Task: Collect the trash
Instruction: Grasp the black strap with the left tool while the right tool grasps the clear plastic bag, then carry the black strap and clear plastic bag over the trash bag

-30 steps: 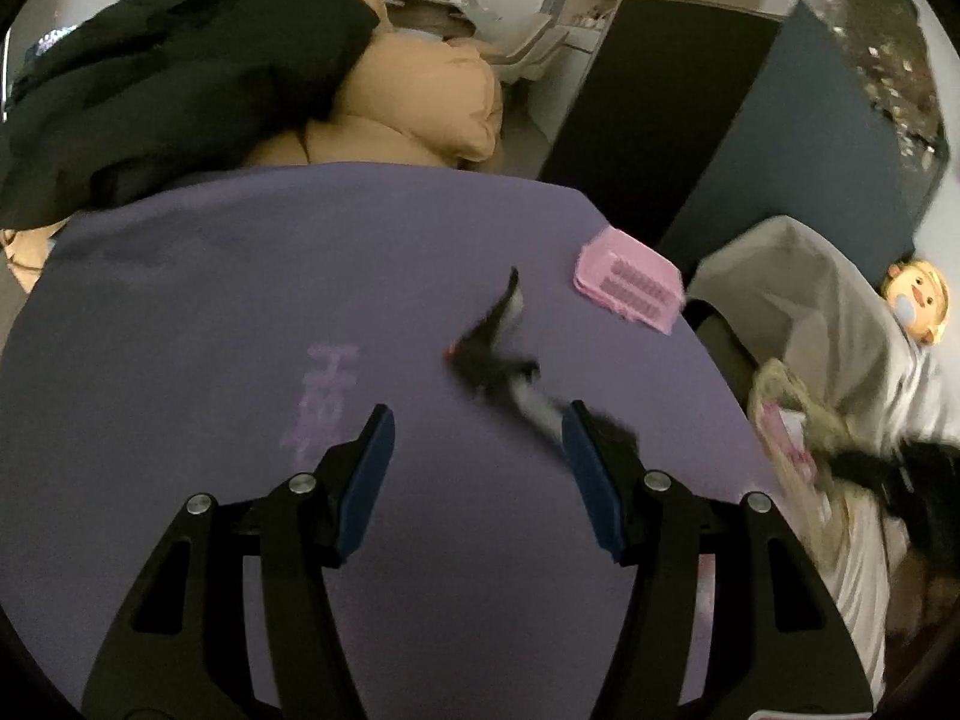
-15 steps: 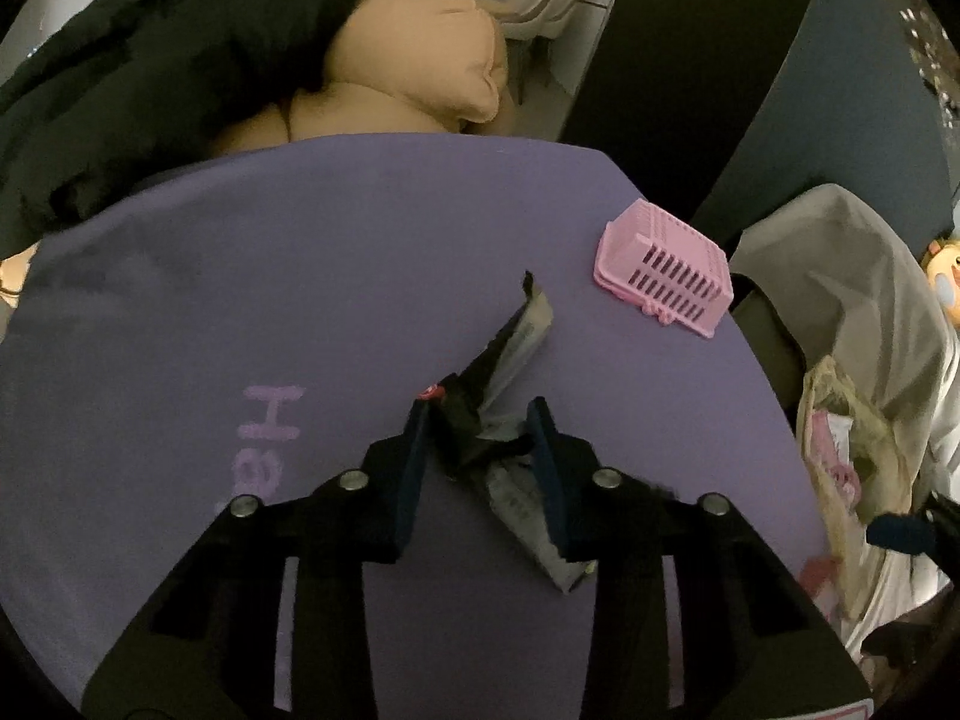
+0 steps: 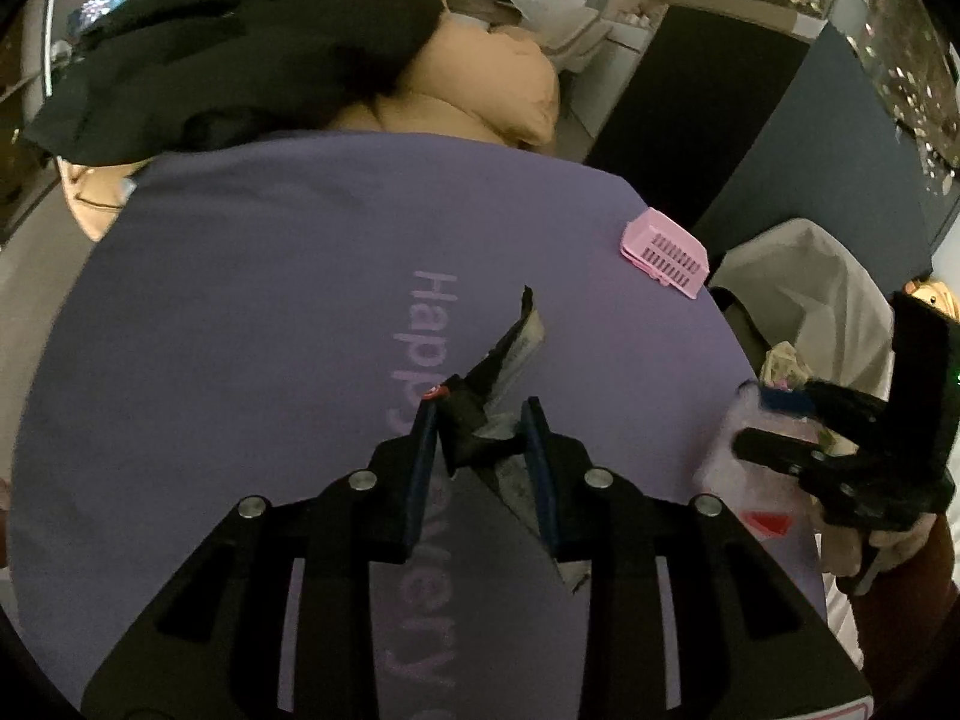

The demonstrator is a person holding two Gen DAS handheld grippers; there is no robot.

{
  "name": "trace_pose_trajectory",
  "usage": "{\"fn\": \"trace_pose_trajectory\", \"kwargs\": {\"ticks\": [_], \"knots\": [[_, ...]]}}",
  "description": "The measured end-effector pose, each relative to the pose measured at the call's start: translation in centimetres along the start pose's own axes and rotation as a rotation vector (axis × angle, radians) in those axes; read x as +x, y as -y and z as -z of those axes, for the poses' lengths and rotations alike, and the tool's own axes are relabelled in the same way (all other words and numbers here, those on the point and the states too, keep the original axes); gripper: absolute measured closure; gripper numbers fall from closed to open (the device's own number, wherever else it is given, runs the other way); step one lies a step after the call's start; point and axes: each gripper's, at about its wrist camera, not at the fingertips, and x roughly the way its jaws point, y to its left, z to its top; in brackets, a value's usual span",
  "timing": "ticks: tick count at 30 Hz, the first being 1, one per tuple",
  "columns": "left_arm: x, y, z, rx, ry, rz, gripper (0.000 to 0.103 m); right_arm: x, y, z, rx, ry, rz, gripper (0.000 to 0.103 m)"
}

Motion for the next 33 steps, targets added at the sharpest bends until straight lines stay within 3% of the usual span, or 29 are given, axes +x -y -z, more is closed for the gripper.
{"fn": "trace_pose_trajectory", "kwargs": {"ticks": [1,6,13,21,27,33], "knots": [[-0.4,-0.1,0.0,-0.001,0.007,-0.006,0.075,0.0,0.1,0.0,0.011,0.001,-0.038,0.077],[-2.3,0.2,-0.2,0.008,0.055,-0.011,0.075,-2.3,-1.2,-0.3,-0.012,0.044,-0.023,0.097],[-6.7,3.8,-2.0,0.079,0.169,0.005,0.075,-8.5,-3.4,-1.6,-0.060,0.149,0.059,0.099],[-11.5,10.5,-4.3,0.217,0.300,0.009,0.075,-16.3,-1.7,-2.4,-0.037,0.296,0.186,0.099],[-11.7,16.8,-4.4,0.322,0.321,0.058,0.075,-21.4,1.1,-0.3,0.012,0.369,0.271,0.099],[-9.9,23.8,-3.8,0.437,0.281,0.134,0.075,-25.2,4.0,2.7,0.075,0.427,0.343,0.099]]}}
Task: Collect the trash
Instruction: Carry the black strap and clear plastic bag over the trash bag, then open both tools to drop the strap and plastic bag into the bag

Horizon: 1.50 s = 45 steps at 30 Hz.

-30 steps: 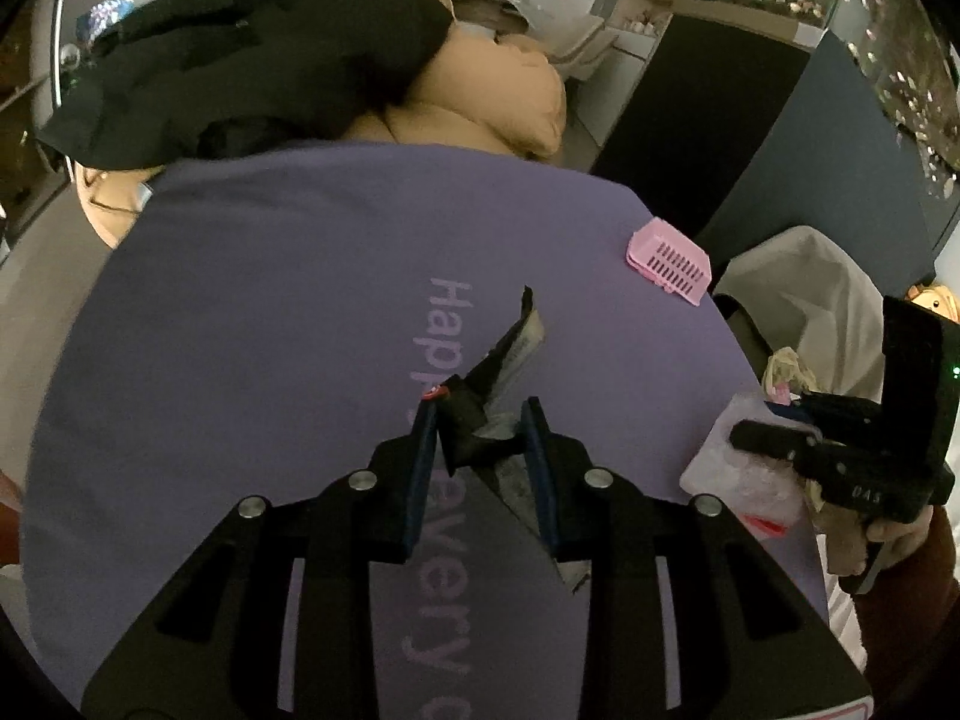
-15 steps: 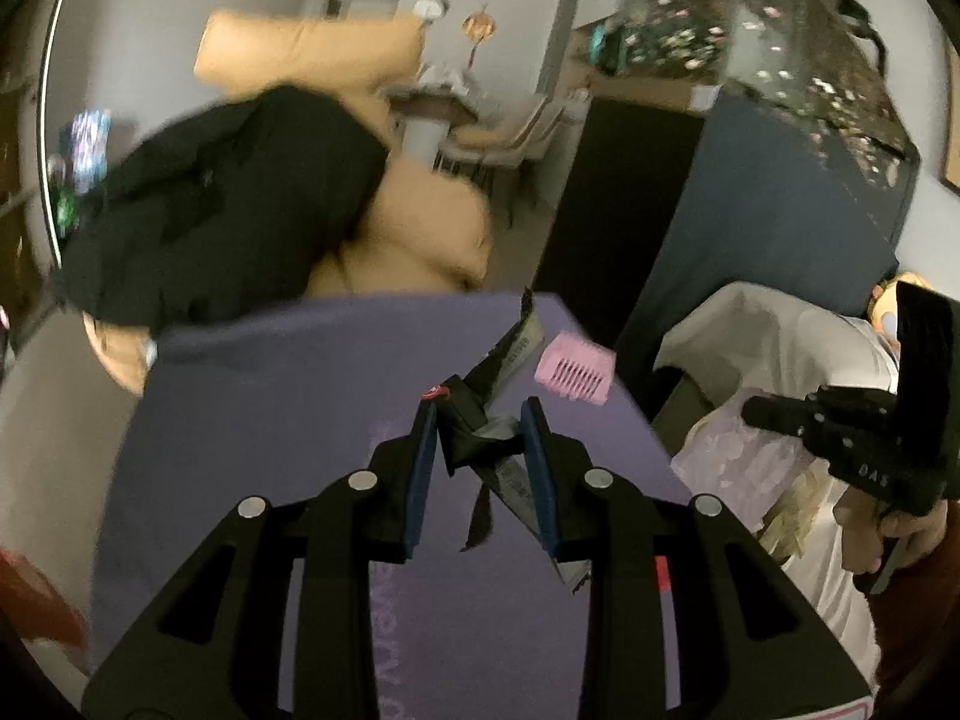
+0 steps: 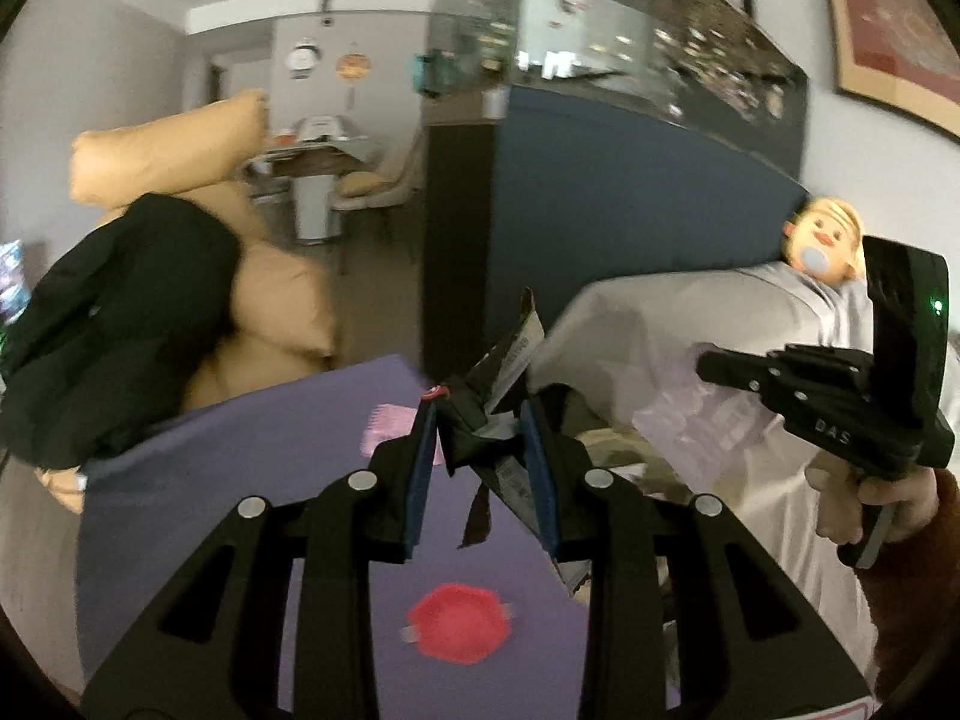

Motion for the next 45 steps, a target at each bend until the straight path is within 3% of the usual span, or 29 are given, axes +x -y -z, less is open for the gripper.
{"fn": "trace_pose_trajectory", "kwargs": {"ticks": [6,11,18,24,28,34,39,45], "knots": [[3.7,4.7,-0.5,0.043,-0.042,0.111,0.075,-2.1,3.8,1.6,0.054,0.031,0.079,0.099],[9.0,6.8,0.3,-0.015,-0.113,0.230,0.075,-3.3,7.0,3.6,0.107,0.052,0.152,0.099],[17.4,7.8,3.5,-0.084,-0.256,0.260,0.075,-3.7,9.9,5.7,0.169,0.052,0.204,0.099],[21.2,8.1,5.9,-0.140,-0.356,0.298,0.074,-2.9,10.7,6.8,0.175,0.033,0.211,0.099],[22.0,8.5,7.2,-0.144,-0.414,0.335,0.062,-1.5,10.6,7.1,0.189,0.017,0.200,0.099],[19.5,5.9,6.8,-0.184,-0.351,0.235,0.052,1.0,9.7,7.7,0.189,0.002,0.175,0.099],[14.9,3.3,7.3,-0.157,-0.268,0.085,0.051,4.2,8.3,8.2,0.173,-0.030,0.132,0.099],[10.9,0.0,8.8,-0.217,-0.222,-0.026,0.051,8.0,7.8,9.5,0.174,-0.082,0.112,0.099]]}}
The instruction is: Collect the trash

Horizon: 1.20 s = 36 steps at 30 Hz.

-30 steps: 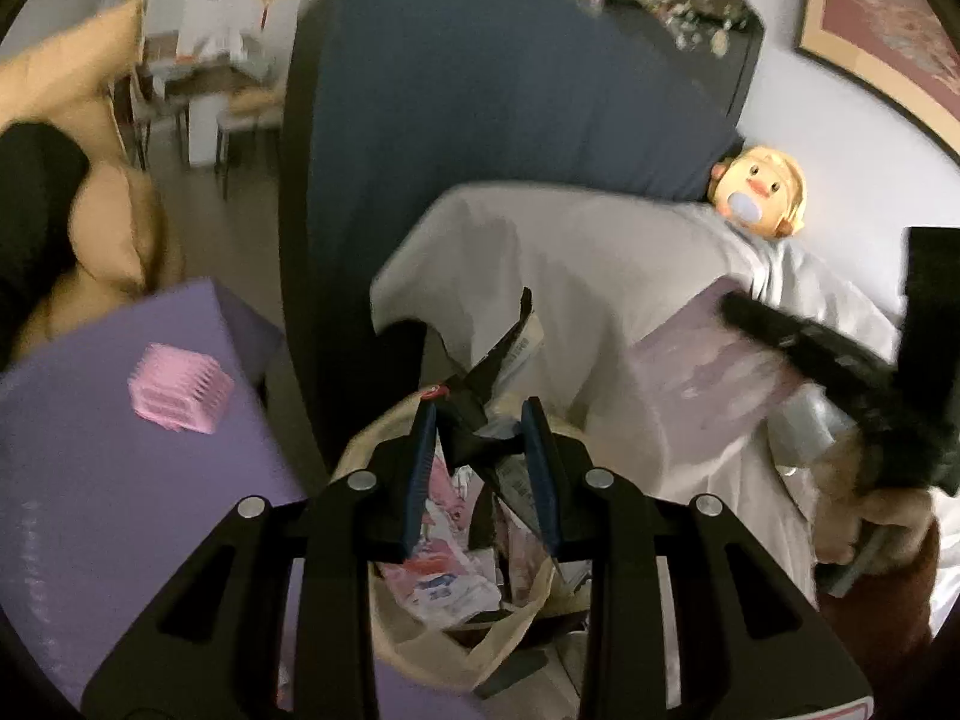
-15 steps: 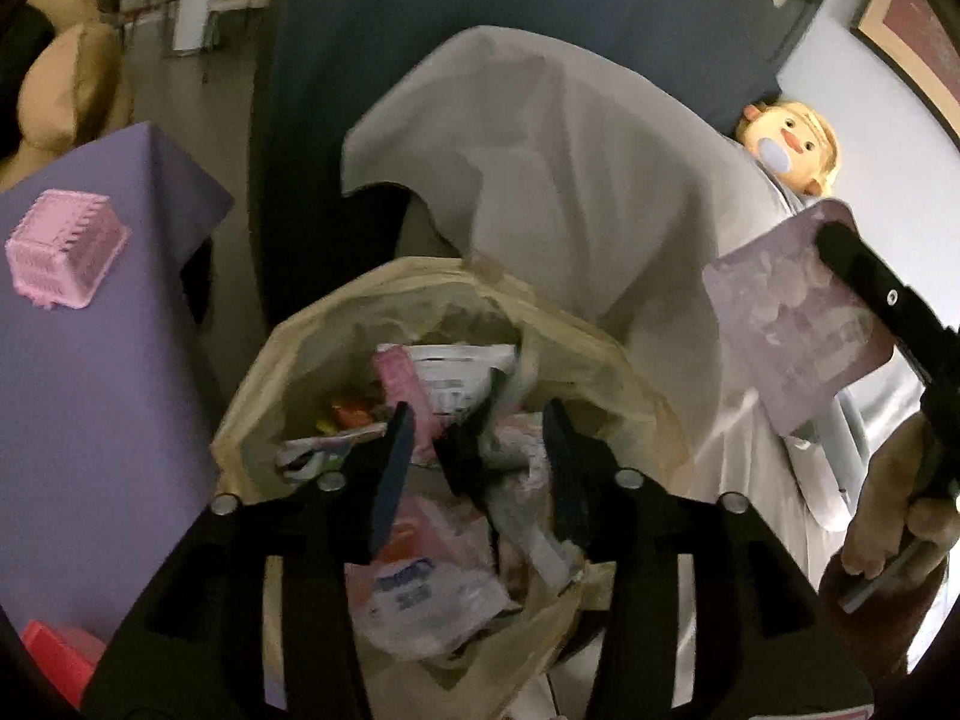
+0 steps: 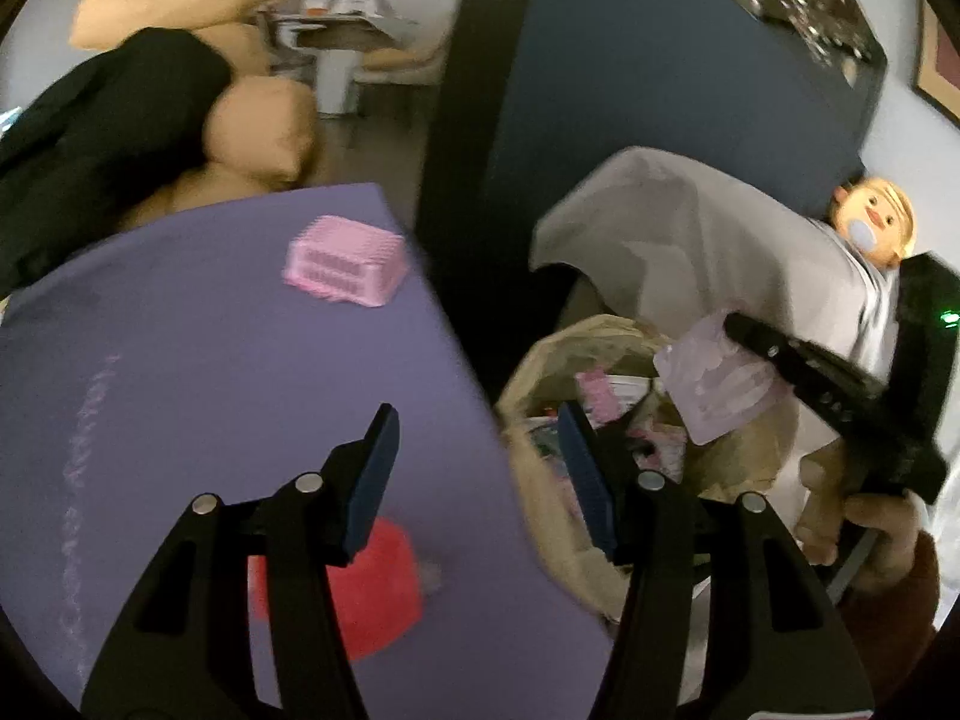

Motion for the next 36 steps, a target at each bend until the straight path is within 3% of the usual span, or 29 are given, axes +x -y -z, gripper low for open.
{"fn": "trace_pose_trajectory", "kwargs": {"ticks": [8,12,15,20,22,31,36], "knots": [[-4.4,-2.1,2.9,-0.027,0.034,-0.069,0.047,2.5,0.1,3.1,0.054,-0.113,-0.002,0.096],[-7.1,-2.1,4.9,-0.012,0.063,-0.094,0.045,1.0,-0.1,3.5,0.080,-0.100,0.045,0.061],[-9.4,-1.7,6.4,-0.011,0.090,-0.097,0.041,-1.7,-1.3,3.5,0.090,-0.071,0.055,0.060],[-11.6,0.2,7.9,0.021,0.126,-0.094,0.022,-7.0,-4.8,4.4,0.063,-0.048,0.062,0.060],[-12.0,1.2,8.2,0.041,0.136,-0.093,0.020,-8.9,-5.7,5.1,0.060,-0.045,0.065,0.060],[-12.8,5.2,9.9,0.108,0.132,-0.116,0.020,-15.6,-7.2,10.3,0.073,-0.044,0.089,0.060],[-13.5,8.5,10.8,0.222,0.156,-0.191,0.020,-17.9,-7.1,12.1,0.061,0.009,0.166,0.060]]}}
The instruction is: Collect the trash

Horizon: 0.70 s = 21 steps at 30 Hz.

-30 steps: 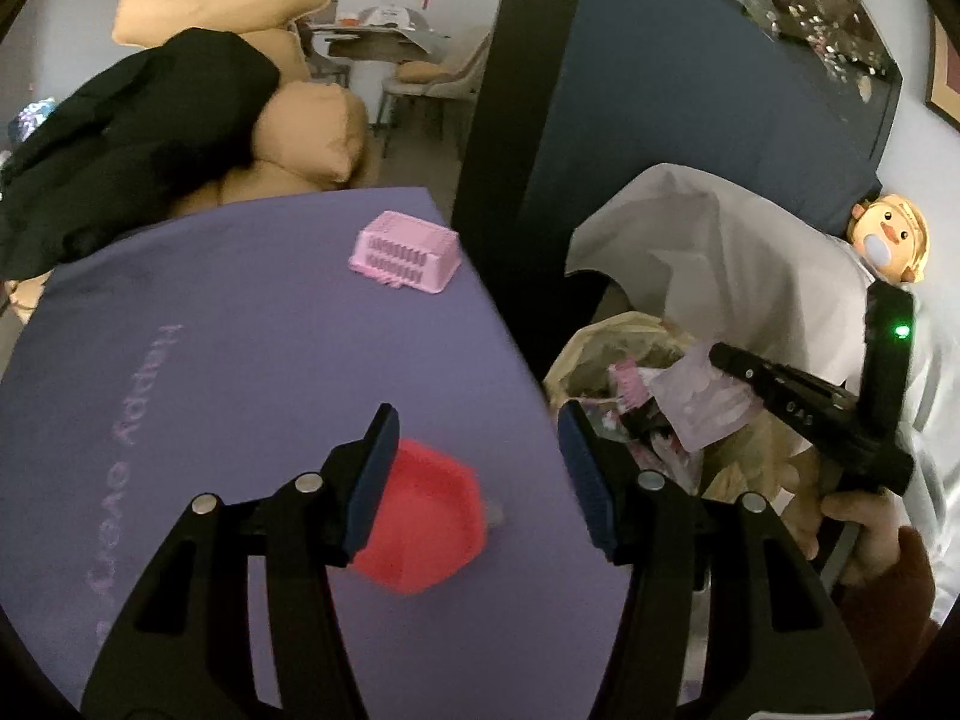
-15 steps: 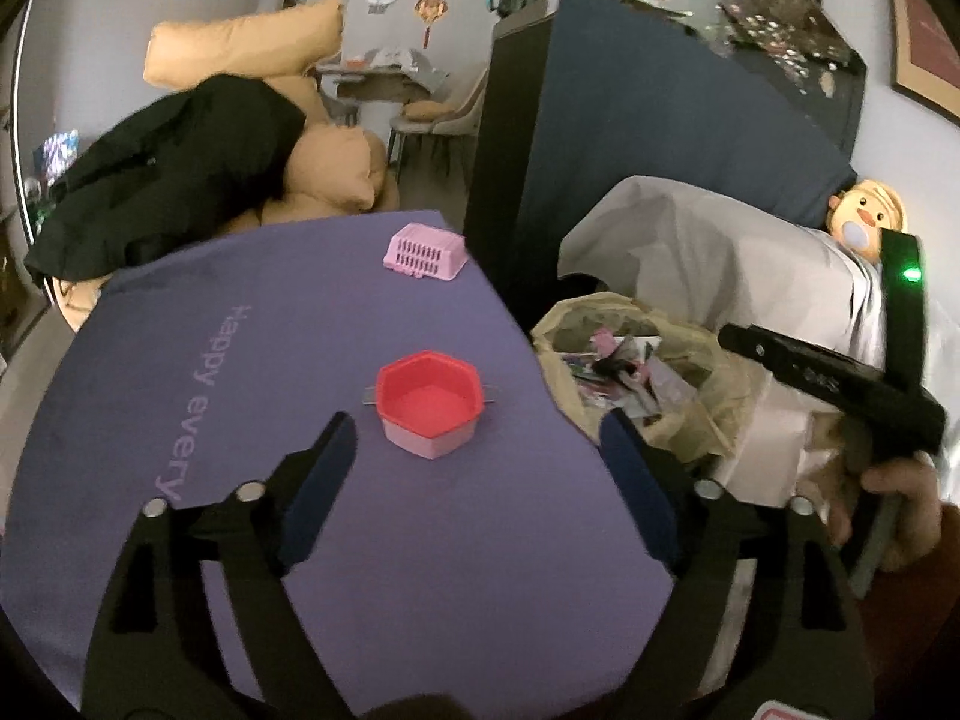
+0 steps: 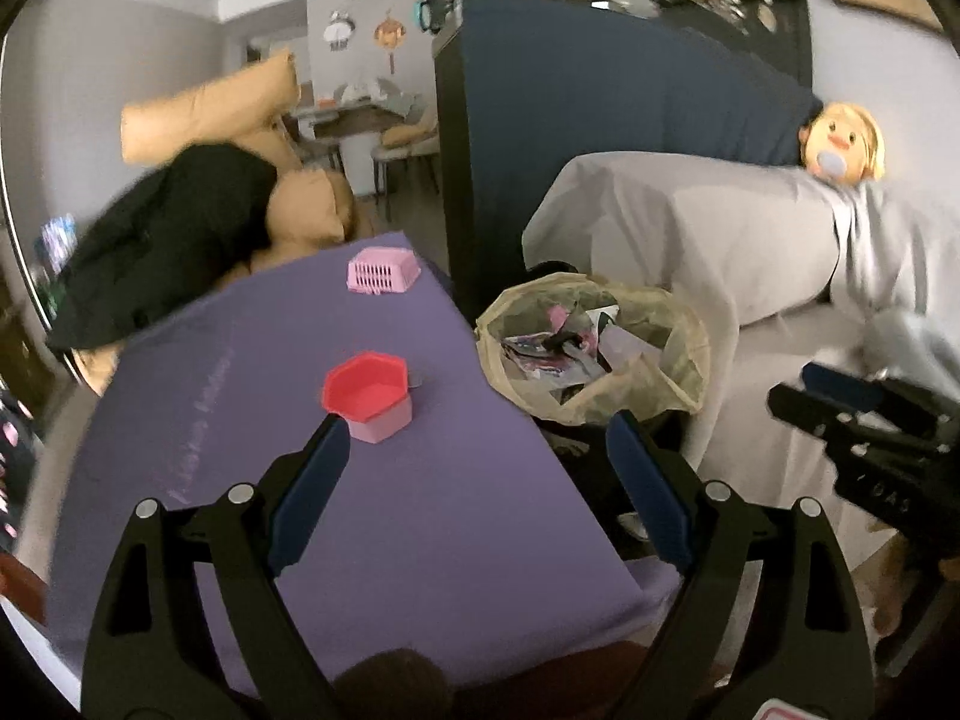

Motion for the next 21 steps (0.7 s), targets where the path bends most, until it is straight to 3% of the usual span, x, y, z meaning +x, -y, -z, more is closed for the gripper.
{"fn": "trace_pose_trajectory", "kwargs": {"ticks": [8,21], "knots": [[0.1,0.8,0.1,0.012,-0.038,-0.013,0.020,-1.3,1.9,1.0,0.058,0.044,-0.020,0.060],[-0.8,1.0,-0.1,0.032,-0.009,-0.032,0.020,-1.7,2.2,1.6,0.069,0.068,-0.023,0.060]]}}
